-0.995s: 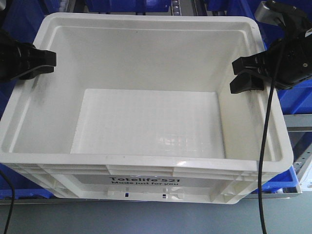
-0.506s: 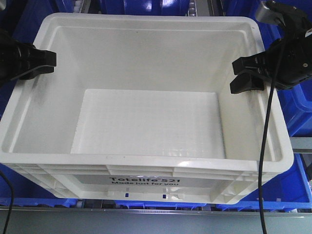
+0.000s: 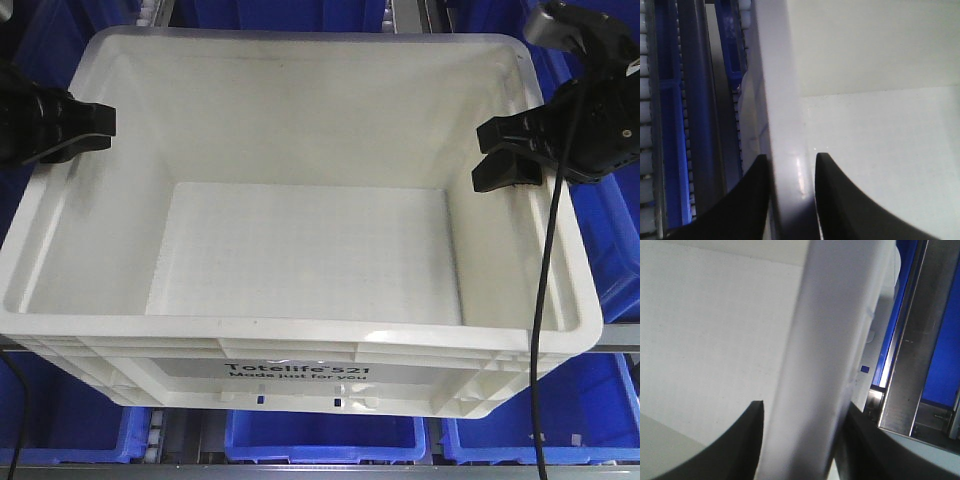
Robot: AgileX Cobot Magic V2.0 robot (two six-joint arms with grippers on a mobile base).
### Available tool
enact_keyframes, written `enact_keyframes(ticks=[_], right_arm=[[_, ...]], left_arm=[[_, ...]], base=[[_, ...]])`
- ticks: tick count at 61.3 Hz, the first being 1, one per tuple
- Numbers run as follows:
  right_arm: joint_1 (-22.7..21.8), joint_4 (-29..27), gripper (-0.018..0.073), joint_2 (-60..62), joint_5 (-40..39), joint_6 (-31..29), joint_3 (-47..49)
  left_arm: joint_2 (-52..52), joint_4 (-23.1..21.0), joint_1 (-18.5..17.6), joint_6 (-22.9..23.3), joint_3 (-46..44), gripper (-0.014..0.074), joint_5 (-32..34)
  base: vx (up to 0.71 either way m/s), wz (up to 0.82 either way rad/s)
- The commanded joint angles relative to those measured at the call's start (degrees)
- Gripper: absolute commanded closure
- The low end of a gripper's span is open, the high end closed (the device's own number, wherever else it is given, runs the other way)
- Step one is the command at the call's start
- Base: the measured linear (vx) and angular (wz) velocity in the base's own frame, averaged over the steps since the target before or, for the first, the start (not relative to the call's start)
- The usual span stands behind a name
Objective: Move bin from left to right shelf
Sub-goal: 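Push the held tote forward onto the roller shelf with both grippers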
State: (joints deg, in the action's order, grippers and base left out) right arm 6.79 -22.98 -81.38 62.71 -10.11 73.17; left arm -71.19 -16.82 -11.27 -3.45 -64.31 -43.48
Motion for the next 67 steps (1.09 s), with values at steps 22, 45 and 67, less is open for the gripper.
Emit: enact_keyframes(ticks=[22, 45, 67], right_arm=[[-0.19, -2.64, 0.0564, 2.28, -1.52, -2.1, 2.34], [-0.19, -2.64, 0.0564, 2.28, -1.59, -2.1, 2.34], [-0.19, -2.64, 0.0564, 2.28, -1.59, -2.1, 2.34]], left_arm=[[2.43, -1.69, -0.34, -1.3, -2.47, 0.0601, 6.01], [2.43, -1.69, -0.34, -1.3, -2.47, 0.0601, 6.01], [2.43, -1.69, -0.34, -1.3, -2.47, 0.0601, 6.01]], base=[[0.1, -0.03], [0.05, -0.02], [0.01, -0.01]])
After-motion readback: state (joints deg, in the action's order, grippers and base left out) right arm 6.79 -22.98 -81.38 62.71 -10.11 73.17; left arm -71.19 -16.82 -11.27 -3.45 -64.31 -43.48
